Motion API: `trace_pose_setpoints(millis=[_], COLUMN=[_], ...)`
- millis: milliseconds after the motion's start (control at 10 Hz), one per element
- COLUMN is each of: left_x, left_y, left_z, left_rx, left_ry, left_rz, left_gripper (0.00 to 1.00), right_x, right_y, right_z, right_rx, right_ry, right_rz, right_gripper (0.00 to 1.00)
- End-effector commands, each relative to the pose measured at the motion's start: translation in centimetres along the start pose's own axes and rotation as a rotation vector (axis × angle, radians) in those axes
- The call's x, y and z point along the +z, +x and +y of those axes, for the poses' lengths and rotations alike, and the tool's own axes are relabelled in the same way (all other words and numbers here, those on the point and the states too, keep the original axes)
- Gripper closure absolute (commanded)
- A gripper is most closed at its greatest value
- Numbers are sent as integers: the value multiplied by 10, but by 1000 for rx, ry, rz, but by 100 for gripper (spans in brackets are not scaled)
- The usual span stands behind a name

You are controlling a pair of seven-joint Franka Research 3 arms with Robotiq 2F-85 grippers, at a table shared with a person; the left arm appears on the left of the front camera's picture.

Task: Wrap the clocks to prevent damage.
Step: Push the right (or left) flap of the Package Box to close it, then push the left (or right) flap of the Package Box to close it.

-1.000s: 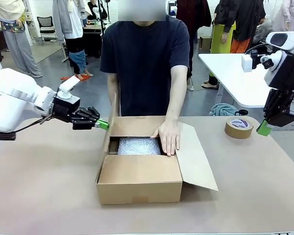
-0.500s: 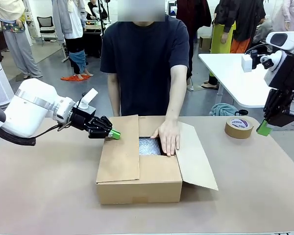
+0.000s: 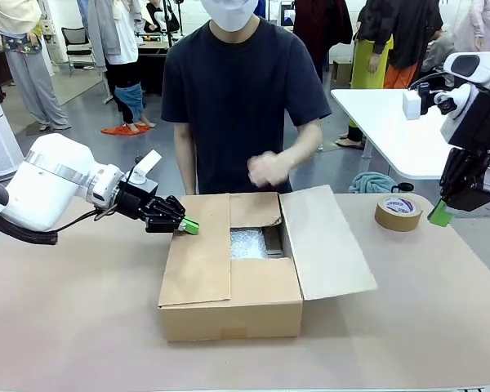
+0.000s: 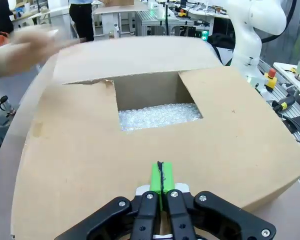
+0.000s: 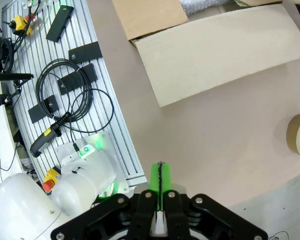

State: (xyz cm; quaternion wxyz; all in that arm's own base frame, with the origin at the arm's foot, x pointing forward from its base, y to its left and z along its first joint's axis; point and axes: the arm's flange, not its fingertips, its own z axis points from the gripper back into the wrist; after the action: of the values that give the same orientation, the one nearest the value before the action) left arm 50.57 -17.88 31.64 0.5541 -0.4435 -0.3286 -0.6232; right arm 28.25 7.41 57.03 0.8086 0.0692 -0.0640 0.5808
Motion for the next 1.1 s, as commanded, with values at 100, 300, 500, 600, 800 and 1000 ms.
trace_pose_setpoints(millis=[100,300,500,600,800,1000], left_x=[-3,-3,-3,-3,-3,-3], left_y=[-3,-3,-3,-3,-3,-3], left_z=[3,3,3,3,3,3], left_rx=[5,5,5,5,5,5], left_ry=[1,1,1,1,1,1], left_rz=[0,0,0,0,0,0], left_gripper=[100,100,100,100,100,100], right_x=[-2,-2,-2,-2,-2,-2], right_y=[-1,-1,-1,-1,-1,-1], right_z=[1,1,1,1,1,1], right_rx=[12,12,12,12,12,12], right_ry=[18,18,18,18,18,18], right_rz=[-16,-16,-16,-16,-16,-16], right_gripper=[99,99,99,99,99,99])
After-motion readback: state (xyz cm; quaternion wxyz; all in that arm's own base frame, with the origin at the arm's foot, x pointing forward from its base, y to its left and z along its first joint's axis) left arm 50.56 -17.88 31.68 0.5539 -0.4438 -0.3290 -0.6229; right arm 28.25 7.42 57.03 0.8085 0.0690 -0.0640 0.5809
